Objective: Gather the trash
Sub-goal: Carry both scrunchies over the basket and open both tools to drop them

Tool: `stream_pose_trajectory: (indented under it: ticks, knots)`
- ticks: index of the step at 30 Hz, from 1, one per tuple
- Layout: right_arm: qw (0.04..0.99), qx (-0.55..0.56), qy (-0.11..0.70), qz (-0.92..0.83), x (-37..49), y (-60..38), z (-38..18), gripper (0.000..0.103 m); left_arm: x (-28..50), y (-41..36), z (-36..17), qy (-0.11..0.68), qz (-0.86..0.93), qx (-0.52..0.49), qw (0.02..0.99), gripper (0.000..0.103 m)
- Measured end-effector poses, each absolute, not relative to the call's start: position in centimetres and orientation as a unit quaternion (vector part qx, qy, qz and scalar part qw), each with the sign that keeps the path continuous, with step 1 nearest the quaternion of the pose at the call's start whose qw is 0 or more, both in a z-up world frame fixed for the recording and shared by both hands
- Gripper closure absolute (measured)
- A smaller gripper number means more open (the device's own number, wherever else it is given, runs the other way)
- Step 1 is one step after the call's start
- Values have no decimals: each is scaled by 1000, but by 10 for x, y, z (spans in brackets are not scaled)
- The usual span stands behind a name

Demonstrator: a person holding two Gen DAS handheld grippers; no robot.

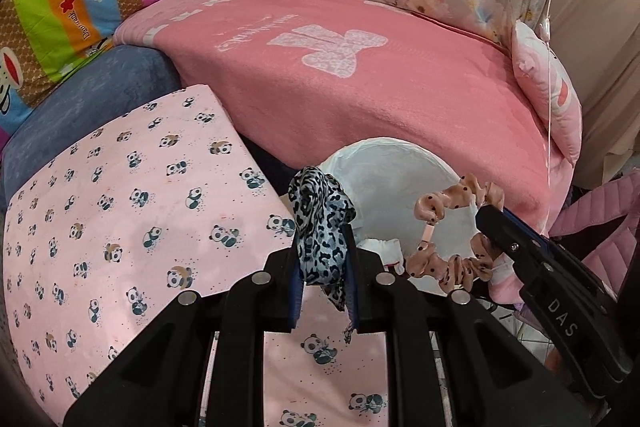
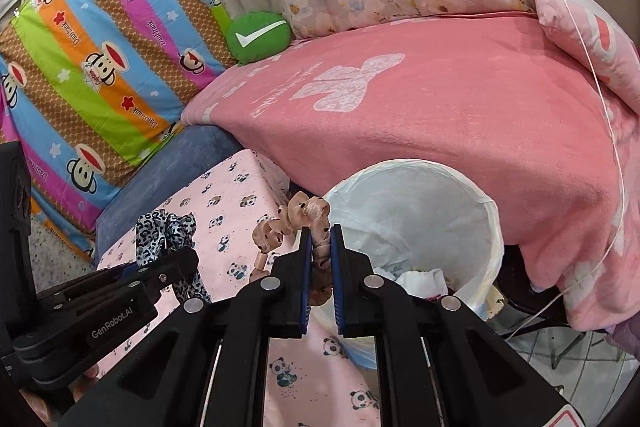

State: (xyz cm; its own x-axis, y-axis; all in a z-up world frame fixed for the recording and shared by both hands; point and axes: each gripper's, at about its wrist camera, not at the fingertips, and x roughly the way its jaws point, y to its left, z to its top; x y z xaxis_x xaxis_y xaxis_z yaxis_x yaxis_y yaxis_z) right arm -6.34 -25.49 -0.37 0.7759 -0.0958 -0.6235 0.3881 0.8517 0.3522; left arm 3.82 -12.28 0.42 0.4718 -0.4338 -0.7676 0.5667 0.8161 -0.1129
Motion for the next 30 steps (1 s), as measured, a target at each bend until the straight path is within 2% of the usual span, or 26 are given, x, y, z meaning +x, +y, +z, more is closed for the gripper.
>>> stream_pose_trajectory:
  ticks: [13,14,15,18,20,23,30]
  knots:
    - [901,265,300,-168,-85,-314,-20,92,44,-182,-3,431,-319,94,838,85]
    - [900,265,301,-169,-84,-316,-20,93,45,-185,-5,431,-318,96,839,83]
    - [900,265,302,-170,-84,-318,-21,93,46,-186,-6,431,-317,95,839,75]
    - [898,264,307,-171,-80,-323,-24,92,48,-188,-7,424,-306,96,847,47]
    - [898,262,309,-171,-77,-326,-26,92,48,-188,-7,413,-297,101,855,39]
    - [898,259,311,-170,-71,-325,-29,92,51,-186,-9,410,-289,108,858,35]
    - [901,245,322,-159,-51,-318,-32,92,60,-167,-12,408,-255,104,871,34]
